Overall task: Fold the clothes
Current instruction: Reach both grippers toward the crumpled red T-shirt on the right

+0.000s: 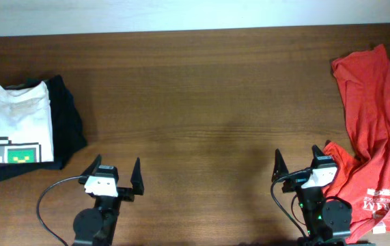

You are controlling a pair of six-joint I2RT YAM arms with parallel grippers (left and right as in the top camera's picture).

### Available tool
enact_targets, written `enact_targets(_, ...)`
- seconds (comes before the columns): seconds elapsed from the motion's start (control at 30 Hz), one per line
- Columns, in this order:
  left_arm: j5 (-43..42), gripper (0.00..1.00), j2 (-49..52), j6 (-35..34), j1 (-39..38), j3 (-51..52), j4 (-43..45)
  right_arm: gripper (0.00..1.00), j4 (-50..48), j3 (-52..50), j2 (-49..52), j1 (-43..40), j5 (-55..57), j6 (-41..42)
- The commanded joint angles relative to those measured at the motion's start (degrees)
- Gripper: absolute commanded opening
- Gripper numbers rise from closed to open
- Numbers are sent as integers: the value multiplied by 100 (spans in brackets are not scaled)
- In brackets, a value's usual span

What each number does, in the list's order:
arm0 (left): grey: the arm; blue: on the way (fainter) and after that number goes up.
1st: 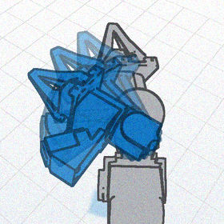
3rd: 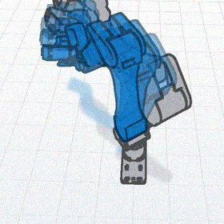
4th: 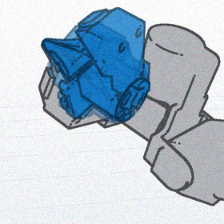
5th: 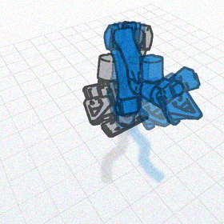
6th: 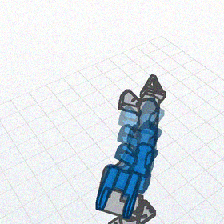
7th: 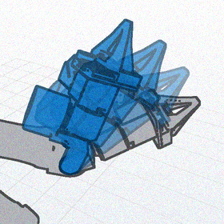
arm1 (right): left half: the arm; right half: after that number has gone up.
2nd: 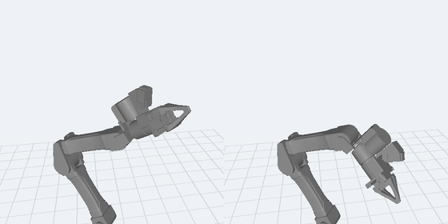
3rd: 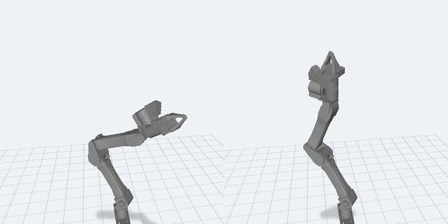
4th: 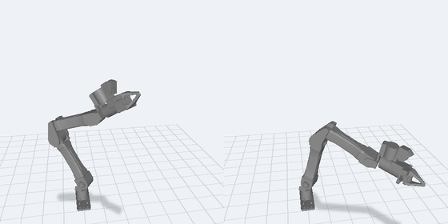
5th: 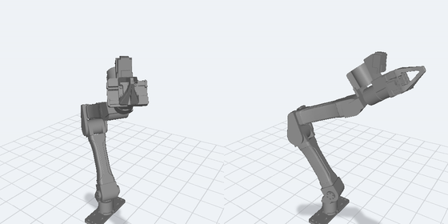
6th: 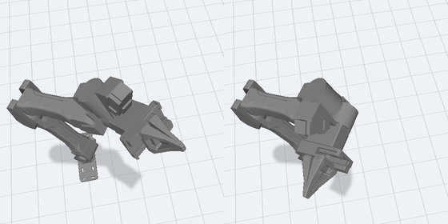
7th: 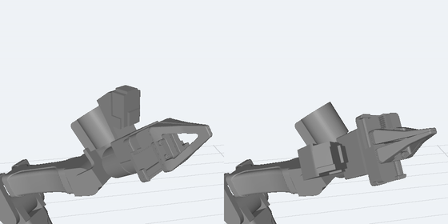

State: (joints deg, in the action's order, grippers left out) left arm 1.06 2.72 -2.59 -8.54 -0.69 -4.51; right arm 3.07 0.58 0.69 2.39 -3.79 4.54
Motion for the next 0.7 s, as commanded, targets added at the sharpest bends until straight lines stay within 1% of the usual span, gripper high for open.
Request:
enact_targets(0.0,-284,99,210,103,35,-120,-31,99,57,63,-15,-17,-243,48)
enact_targets(0.1,-289,99,603,103,35,-470,-129,99,256,297,81,-17,-240,50)
enact_targets(0.17,-352,99,1010,101,35,-815,-372,99,426,568,352,-17,-238,48)
enact_targets(0.2,-350,99,1436,103,35,-1180,-595,99,450,837,734,-17,-238,48)
enact_targets(0.3,-350,99,2210,103,35,-1834,-859,99,789,1550,1655,-17,-238,46)
enact_targets(0.37,-350,99,2929,103,35,-2509,-1327,99,1397,2404,2649,-20,-177,44)
enact_targets(0.47,-350,99,3641,105,35,-3270,-2057,99,2304,3412,3742,-22,-153,35)
enact_targets(0.5,-378,99,3917,109,35,-3598,-2411,99,2682,3893,4232,-20,-227,48)
enact_targets(0.57,-481,99,4225,109,35,-3952,-2776,99,2785,4190,4634,-22,-348,44)
enact_targets(0.6,-479,99,4347,109,35,-4068,-2861,99,2789,4221,4798,-24,-72,46)
enact_targets(0.63,-479,99,4391,109,35,-4083,-2857,99,2911,4218,4979,-31,660,442)
enact_targets(0.67,-479,99,4417,109,35,-4083,-2859,99,3141,4218,5311,-122,1696,1272)
